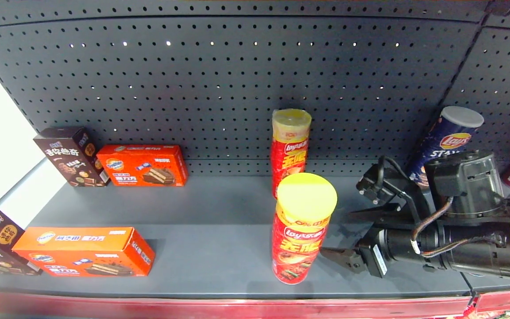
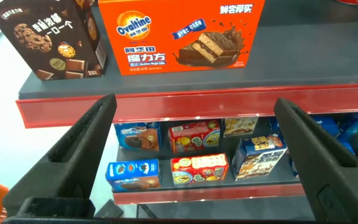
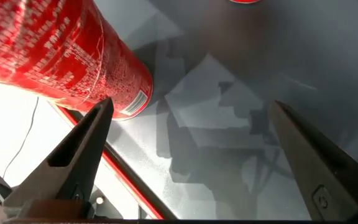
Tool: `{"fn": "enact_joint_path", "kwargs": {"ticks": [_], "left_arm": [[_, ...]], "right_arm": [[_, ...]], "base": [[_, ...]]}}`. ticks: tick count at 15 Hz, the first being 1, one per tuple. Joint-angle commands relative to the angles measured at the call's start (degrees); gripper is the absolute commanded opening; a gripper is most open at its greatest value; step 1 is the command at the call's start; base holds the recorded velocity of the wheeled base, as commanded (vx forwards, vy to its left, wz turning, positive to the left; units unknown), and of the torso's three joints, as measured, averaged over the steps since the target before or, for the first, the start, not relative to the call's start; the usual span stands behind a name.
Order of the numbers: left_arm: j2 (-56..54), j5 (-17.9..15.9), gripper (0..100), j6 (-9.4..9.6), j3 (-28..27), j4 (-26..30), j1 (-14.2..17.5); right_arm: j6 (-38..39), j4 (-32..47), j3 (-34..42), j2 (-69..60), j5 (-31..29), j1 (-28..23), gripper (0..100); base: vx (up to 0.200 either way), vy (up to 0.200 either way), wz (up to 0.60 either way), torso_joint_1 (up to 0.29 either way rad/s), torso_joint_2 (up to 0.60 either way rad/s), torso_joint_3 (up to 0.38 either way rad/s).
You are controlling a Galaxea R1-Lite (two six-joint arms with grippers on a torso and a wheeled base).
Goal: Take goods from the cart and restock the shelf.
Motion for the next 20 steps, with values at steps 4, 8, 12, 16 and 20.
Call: {"fn": "enact_joint_path", "kwargs": {"ticks": [4, 8, 12, 16, 20], "left_arm": [[0.1, -0.1, 100, -0.01, 0.0, 0.0, 0.0], [0.1, -0.1, 100, 0.17, 0.0, 0.1, 0.0], [0.1, -0.1, 100, 0.17, 0.0, 0.1, 0.0], [0.1, -0.2, 100, 0.26, -0.1, 0.3, 0.0], [0.1, -0.1, 100, 0.26, -0.1, 0.3, 0.0]], "right_arm": [[0.5, -1.3, 0.3, -5.5, -1.5, -2.3, 100], [2.5, -1.3, 3.4, -17.9, -1.4, -2.7, 100], [3.9, -3.4, 7.0, -28.5, -1.5, -3.8, 100], [3.8, -5.4, 11.8, -40.1, -2.6, -5.3, 100], [3.8, -4.1, 23.2, -55.2, -3.0, -6.7, 100]], "base": [[0.000, 0.000, 0.00, 0.000, 0.00, 0.000], [0.000, 0.000, 0.00, 0.000, 0.00, 0.000], [0.000, 0.000, 0.00, 0.000, 0.00, 0.000], [0.000, 0.000, 0.00, 0.000, 0.00, 0.000], [0.000, 0.000, 0.00, 0.000, 0.00, 0.000]]}}
